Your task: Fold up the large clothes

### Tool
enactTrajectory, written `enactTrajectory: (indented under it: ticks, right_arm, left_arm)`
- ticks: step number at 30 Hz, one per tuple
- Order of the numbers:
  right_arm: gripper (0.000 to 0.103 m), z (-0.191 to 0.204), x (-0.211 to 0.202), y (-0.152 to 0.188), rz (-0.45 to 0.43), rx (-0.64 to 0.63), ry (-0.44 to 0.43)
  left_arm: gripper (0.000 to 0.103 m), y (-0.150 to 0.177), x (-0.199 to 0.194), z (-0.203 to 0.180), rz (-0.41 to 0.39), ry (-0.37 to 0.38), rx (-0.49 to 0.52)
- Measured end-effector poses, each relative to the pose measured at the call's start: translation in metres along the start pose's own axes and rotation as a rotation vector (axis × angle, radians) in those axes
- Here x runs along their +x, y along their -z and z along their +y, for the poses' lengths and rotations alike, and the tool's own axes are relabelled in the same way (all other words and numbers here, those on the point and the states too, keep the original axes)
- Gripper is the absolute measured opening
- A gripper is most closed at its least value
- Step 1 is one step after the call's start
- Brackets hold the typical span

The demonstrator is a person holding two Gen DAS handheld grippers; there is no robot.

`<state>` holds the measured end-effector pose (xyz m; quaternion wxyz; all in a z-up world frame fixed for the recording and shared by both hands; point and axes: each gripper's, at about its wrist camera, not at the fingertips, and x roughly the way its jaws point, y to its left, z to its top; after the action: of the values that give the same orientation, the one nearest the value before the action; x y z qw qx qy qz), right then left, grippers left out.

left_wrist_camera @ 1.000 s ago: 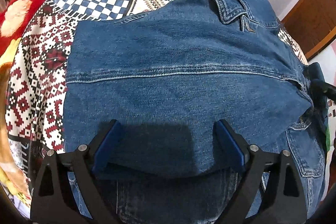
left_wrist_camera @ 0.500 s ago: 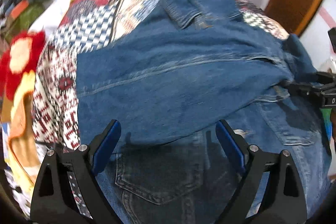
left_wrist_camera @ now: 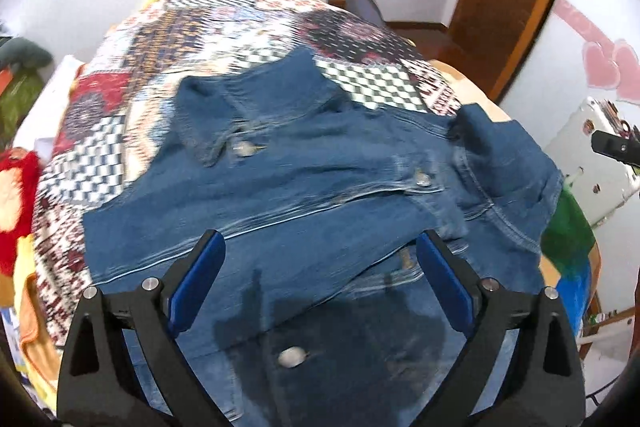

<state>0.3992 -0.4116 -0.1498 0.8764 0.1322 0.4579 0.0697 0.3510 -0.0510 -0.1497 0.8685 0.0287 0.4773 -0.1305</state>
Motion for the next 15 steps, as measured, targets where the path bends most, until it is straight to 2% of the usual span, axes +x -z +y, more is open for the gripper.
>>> enactTrajectory:
  ticks: [4, 7, 12, 15]
  right_arm:
    - [0.084, -0.057, 0.000, 0.009, 0.016, 0.140, 0.036]
    - [0.084, -0.099, 0.013, 0.023, 0.061, 0.258, 0.052]
    - [0.084, -0.146, 0.044, 0.044, 0.134, 0.424, -0.014]
    - [0.084, -0.165, 0.067, 0.050, 0.176, 0.500, -0.059]
  left_arm:
    - [0.097, -0.007, 0.031, -0.020, 0.058, 0.041, -0.005]
    - [0.097, -0.008, 0.057, -0.027, 0.129, 0.069, -0.030]
    - [0.097, -0.006, 0.091, -0.033, 0.209, 0.074, -0.057]
    - [0.099, -0.004, 0.100, -0.033, 0.215, 0.079, -0.076]
